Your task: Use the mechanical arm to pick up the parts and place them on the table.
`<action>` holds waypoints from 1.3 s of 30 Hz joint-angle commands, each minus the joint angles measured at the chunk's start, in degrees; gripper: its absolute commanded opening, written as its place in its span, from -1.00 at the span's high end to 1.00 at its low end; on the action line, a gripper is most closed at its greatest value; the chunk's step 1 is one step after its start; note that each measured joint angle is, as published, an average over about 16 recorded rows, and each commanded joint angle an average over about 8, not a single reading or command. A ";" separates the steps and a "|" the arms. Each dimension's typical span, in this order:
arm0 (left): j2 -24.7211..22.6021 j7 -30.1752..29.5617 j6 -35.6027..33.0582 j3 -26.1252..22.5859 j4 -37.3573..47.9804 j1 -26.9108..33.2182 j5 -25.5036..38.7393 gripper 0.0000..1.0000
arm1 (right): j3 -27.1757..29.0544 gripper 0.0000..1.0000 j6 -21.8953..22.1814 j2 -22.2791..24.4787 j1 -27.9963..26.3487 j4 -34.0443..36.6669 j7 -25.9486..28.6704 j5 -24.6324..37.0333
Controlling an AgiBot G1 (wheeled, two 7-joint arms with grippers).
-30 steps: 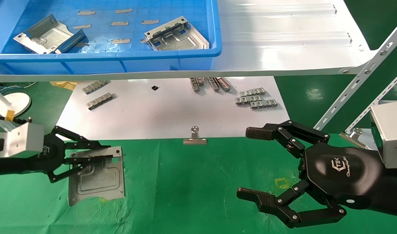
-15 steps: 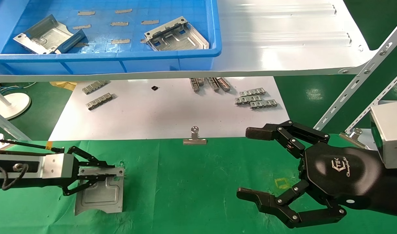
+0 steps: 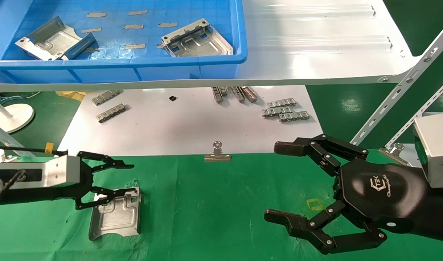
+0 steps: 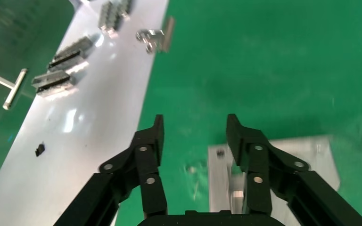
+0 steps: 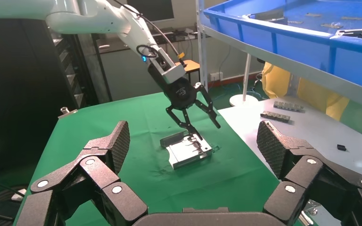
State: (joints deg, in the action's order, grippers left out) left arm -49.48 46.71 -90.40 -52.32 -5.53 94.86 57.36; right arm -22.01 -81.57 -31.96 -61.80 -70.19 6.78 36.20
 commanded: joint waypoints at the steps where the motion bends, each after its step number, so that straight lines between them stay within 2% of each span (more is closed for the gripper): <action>1: 0.01 -1.33 -0.91 0.54 0.20 -0.12 -1.08 -1.00 | 0.00 -1.00 0.00 0.00 0.00 0.00 0.00 0.00; 6: 0.27 -4.77 -1.23 1.61 -0.23 -1.22 -3.50 -1.00 | 0.00 -1.00 0.01 0.01 0.01 0.01 0.00 -0.01; 20: 0.68 -5.44 -1.04 2.34 -2.04 -1.89 -3.48 -1.00 | 0.00 -1.00 0.01 0.01 0.01 0.01 0.00 -0.01; 39: 4.97 -21.63 0.73 12.91 -22.54 -11.67 -7.26 -1.00 | 0.00 -1.00 0.01 0.01 0.01 0.01 0.00 -0.01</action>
State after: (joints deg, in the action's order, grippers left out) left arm -44.52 25.07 -89.67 -39.41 -28.07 83.19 50.10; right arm -22.00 -81.56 -31.95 -61.79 -70.17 6.78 36.19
